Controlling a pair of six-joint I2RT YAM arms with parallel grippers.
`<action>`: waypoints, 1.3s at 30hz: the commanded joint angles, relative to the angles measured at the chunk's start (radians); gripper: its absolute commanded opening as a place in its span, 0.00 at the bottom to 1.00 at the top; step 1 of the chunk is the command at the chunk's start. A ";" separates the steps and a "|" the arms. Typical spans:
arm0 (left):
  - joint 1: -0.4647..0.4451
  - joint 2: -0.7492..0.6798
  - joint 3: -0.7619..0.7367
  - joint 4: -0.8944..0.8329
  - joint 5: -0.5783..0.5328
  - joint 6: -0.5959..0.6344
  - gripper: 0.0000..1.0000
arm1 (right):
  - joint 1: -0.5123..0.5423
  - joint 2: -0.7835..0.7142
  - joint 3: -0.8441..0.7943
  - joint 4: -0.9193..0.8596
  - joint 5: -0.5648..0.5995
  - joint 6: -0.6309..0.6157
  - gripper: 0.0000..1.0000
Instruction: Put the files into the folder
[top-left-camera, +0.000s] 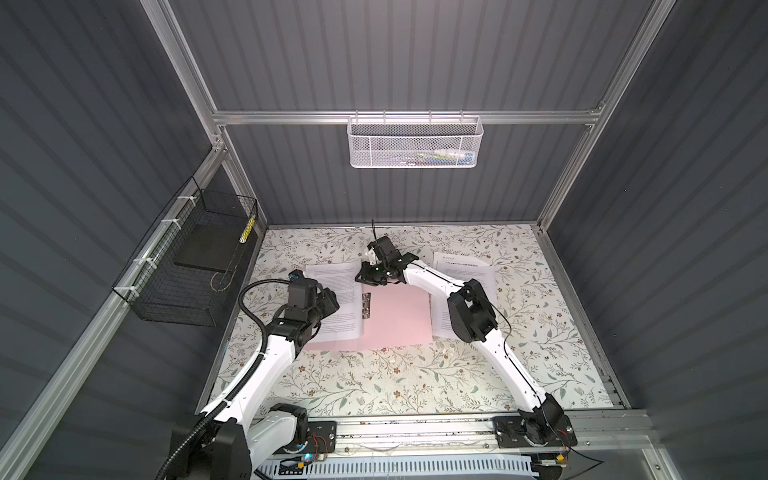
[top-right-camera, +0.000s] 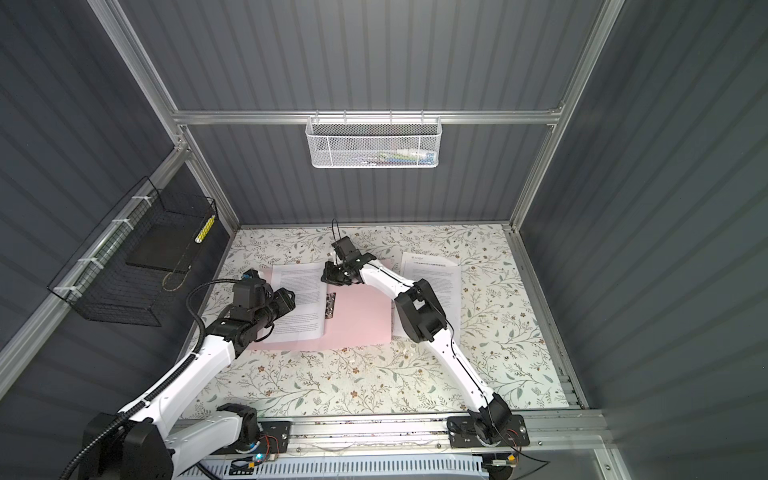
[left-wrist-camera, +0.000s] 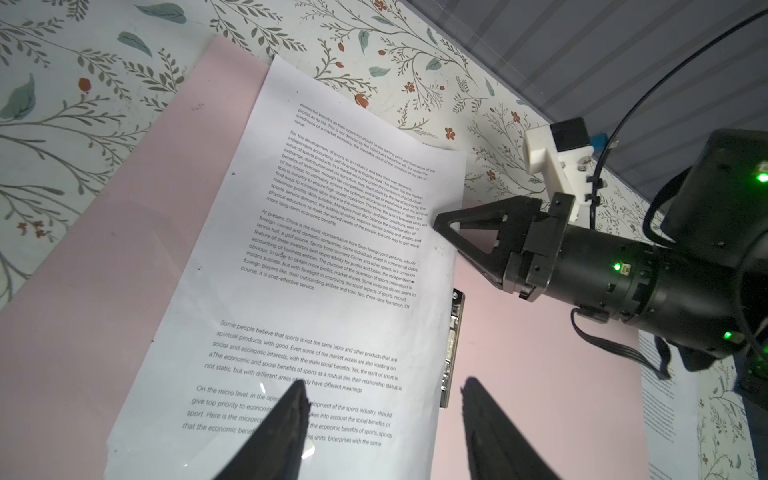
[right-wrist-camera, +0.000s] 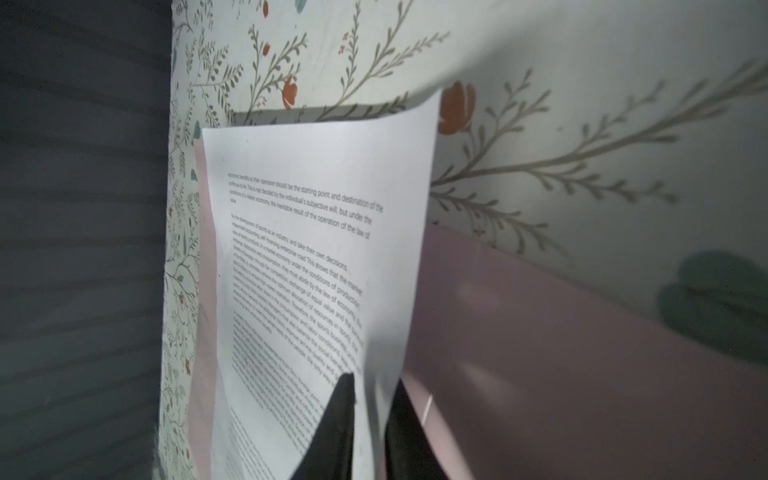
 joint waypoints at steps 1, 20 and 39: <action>0.006 0.006 0.020 -0.015 -0.007 0.020 0.60 | -0.007 0.000 0.015 0.022 -0.015 0.016 0.00; 0.006 0.001 -0.001 -0.019 -0.008 -0.009 0.60 | 0.023 -0.026 -0.005 0.096 0.045 0.123 0.00; 0.006 -0.025 -0.030 -0.038 -0.032 -0.020 0.60 | 0.063 -0.032 -0.022 0.090 0.118 0.231 0.00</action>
